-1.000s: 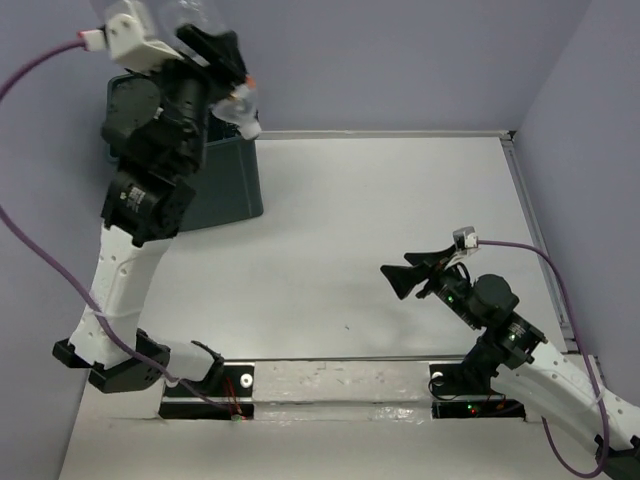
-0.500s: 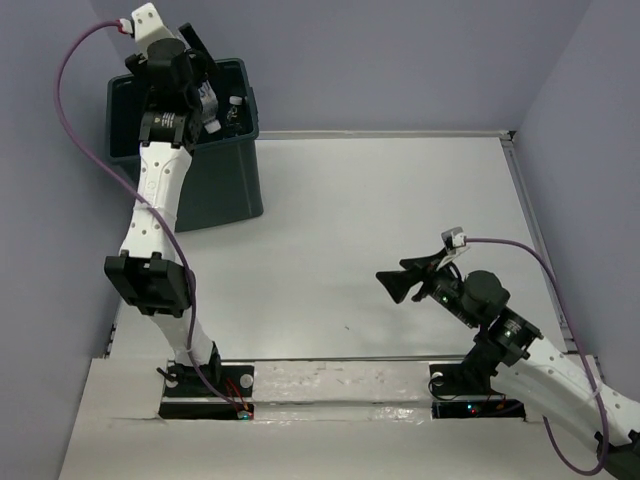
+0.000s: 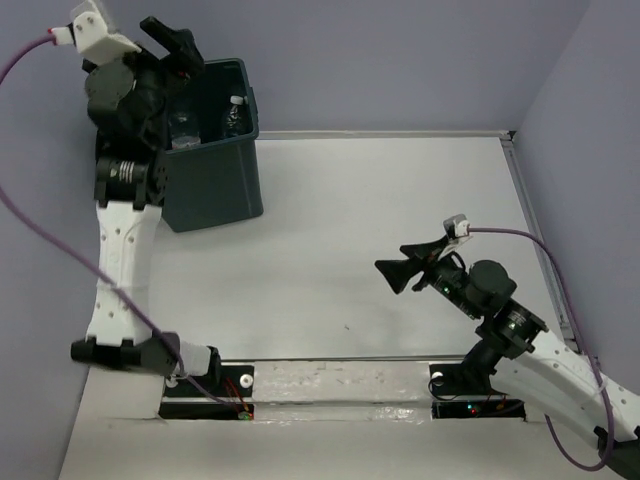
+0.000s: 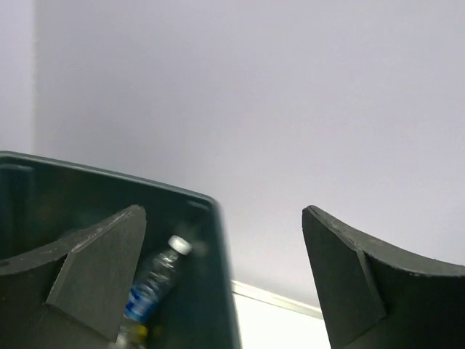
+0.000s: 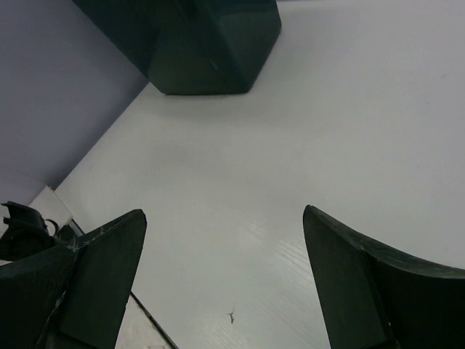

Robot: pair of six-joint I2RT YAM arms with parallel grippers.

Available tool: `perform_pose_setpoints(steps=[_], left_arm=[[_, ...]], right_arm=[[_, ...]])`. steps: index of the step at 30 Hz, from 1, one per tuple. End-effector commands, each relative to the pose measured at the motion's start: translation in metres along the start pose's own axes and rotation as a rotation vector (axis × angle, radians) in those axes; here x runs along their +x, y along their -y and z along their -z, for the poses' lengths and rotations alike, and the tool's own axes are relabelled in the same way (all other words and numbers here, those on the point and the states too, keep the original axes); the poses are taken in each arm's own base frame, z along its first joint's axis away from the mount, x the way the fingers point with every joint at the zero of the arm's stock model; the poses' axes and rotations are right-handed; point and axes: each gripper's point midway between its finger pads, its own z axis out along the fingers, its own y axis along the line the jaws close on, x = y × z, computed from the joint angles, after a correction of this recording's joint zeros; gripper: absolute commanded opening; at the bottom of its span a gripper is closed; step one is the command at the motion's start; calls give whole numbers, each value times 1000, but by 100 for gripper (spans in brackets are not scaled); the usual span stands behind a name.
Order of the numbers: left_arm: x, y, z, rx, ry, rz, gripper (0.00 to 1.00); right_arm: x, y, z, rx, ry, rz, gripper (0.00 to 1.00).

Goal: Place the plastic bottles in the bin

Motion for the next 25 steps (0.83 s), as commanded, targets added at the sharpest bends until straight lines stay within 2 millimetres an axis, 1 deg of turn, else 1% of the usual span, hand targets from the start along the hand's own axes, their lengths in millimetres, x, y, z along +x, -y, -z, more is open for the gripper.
perform_pose_setpoints(steps=[1,2,3,4,5,6,7,8,9,10,11,12,13,14,15,16,17,18,19,20,21,22,24,25], left_arm=[[-53,59,97,339,91,112,99],[-64,65,130,413,103,132,99],[-60,67,142,451,99,141,99],[-49,65,166,506,82,140,99],[-24,61,159,506,32,133,99],[-19,58,171,523,26,131,99],[-5,47,191,535,16,121,99],[3,45,203,564,10,105,99],[-7,40,230,591,58,79,99],[19,29,234,578,9,65,99],[25,23,243,577,3,52,99],[29,18,252,578,1,41,99],[34,9,269,584,7,23,99],[44,3,276,579,-15,18,99],[39,-1,293,592,13,15,99],[56,-9,296,574,-29,11,99],[62,-13,299,568,-44,12,99],[65,-16,305,569,-48,13,99],[80,-21,304,557,-87,17,99],[86,-23,304,555,-97,13,99],[90,-24,305,562,-102,9,99],[98,-26,303,560,-115,3,99],[104,-28,299,553,-121,-10,99],[103,-28,298,549,-117,-14,99]], right_arm=[[-92,-29,23,-45,251,67,94],[-101,-30,29,-37,271,87,95],[-112,-32,37,-33,301,94,95],[-135,-35,56,-20,363,92,96],[-148,-37,66,-16,399,88,98],[-160,-40,78,-18,438,82,99],[-173,-43,91,-21,481,75,100],[-194,-49,115,-35,558,68,100],[-205,-52,128,-40,600,57,100],[-214,-53,140,-42,635,49,100],[-228,-55,159,-40,693,37,100],[-232,-55,166,-40,712,40,100],[-236,-54,171,-31,729,42,100],[-238,-49,176,0,740,52,100],[-237,-44,175,27,739,52,100],[-235,-38,174,57,737,46,100],[-231,-26,171,112,734,14,100],[-220,-18,163,137,714,6,100],[-214,-12,158,159,707,-15,100],[-209,-9,152,168,695,-17,100],[-196,-3,139,184,660,-13,100],[-193,-1,134,189,658,-13,100],[-185,5,121,209,637,-7,100],[-180,7,110,224,612,5,100]])
